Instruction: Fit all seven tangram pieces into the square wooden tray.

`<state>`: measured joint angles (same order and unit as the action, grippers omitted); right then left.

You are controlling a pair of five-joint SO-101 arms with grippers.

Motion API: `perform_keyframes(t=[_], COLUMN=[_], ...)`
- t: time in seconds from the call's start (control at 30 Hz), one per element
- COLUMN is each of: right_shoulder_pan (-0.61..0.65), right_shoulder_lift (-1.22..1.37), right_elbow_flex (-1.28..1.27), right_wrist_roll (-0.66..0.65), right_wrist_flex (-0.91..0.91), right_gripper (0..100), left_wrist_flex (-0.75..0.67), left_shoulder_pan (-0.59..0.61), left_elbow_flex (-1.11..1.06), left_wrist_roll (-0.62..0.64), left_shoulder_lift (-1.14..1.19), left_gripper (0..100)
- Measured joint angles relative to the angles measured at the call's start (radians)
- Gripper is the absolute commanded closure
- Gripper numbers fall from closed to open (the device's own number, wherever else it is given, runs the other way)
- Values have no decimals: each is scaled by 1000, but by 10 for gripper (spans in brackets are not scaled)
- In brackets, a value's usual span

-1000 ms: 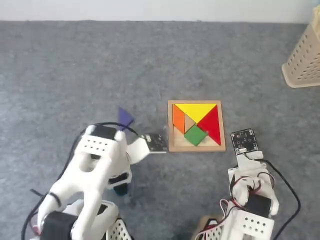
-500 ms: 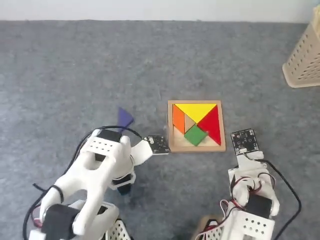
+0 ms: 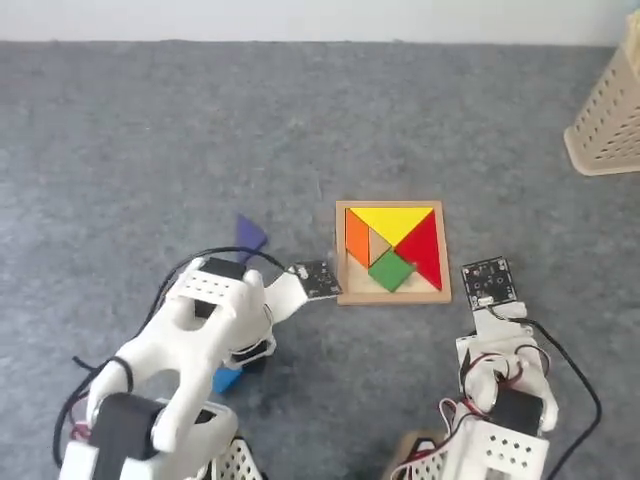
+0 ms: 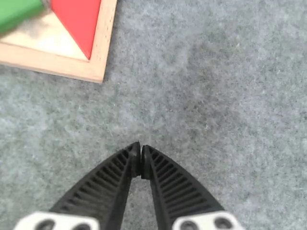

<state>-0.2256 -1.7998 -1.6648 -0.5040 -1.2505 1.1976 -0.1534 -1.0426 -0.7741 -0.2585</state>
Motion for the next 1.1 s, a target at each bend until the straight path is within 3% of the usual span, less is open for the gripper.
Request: perform_keyframes(t=[0.17,0.33,0.47,0.67,0.93,1.1], right_shoulder_pan=[0,0,0,0,0,0], right_shoulder_lift=[0,0,0,0,0,0], right_elbow_flex=[0,0,0,0,0,0], right_wrist_roll=[0,-2,-2,-2,-2,-2], right_wrist_flex=[0,0,0,0,0,0], right_gripper=[991,991,991,991,991,991], left_wrist_flex=[-2,175,279,322,348,393], left_shoulder_pan=[95,166,193,213,261,324], left_elbow_flex=[143,292,259,121,115,120], left_wrist_roll=[9,3,-17,-121,-180,-284], left_shoulder_lift=[3,3,3,3,3,3], left_gripper=[893,892,892,895,895,895])
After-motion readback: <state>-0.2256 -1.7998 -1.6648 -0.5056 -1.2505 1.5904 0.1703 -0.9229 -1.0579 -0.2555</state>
